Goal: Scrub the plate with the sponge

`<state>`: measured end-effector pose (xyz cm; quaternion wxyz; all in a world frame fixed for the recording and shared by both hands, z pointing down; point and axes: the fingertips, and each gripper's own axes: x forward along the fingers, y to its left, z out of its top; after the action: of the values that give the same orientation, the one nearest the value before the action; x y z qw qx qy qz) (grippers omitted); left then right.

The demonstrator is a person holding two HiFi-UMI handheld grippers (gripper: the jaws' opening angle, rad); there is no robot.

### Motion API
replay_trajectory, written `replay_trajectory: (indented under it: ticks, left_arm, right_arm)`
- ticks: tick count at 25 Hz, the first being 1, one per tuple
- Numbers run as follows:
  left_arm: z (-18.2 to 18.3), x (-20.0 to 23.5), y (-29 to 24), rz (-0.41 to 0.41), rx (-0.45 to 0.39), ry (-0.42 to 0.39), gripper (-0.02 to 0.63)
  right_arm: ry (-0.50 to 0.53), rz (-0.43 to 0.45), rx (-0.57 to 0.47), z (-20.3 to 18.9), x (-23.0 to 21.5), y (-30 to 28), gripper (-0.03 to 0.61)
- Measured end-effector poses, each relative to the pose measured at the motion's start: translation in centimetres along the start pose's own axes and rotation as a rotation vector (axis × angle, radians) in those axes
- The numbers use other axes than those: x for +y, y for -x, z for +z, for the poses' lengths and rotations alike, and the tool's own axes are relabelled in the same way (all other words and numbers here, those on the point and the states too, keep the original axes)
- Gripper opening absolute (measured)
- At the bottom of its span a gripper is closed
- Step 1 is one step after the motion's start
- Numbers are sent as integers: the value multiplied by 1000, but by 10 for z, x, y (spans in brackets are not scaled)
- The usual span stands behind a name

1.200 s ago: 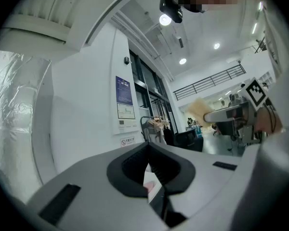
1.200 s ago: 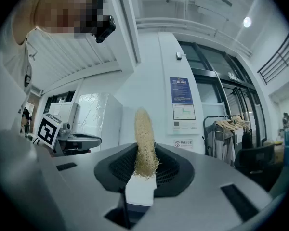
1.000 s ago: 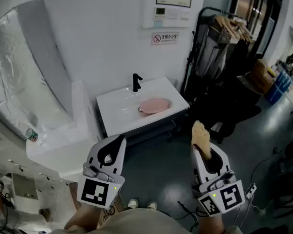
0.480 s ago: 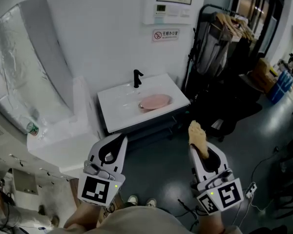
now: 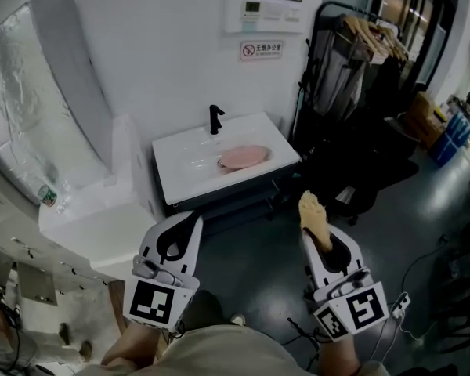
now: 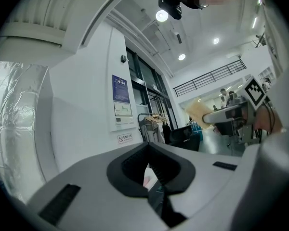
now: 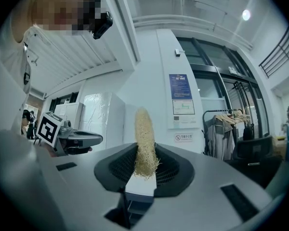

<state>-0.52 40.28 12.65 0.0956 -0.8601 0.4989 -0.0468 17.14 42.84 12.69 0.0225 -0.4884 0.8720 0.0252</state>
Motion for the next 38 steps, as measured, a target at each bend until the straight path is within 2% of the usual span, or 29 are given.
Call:
replay_trajectory:
  ticks: [10,18,30,38]
  left_arm:
    - [-2,5,-20,10,-22,-24,6]
    - [-22,35,-65,7,-25,-18,6]
    - [-67,123,-180,4,13,44,6]
    - [-92,192,-265,-25,65,39,6]
  right_arm:
    - [-2,7,8,-18,-15,-12,87]
    - [1,9,27,-37,-37,-62,87]
    - [3,31,127,-71,-87,-205,87]
    - [-11,32,166,-77,-121,-316,87]
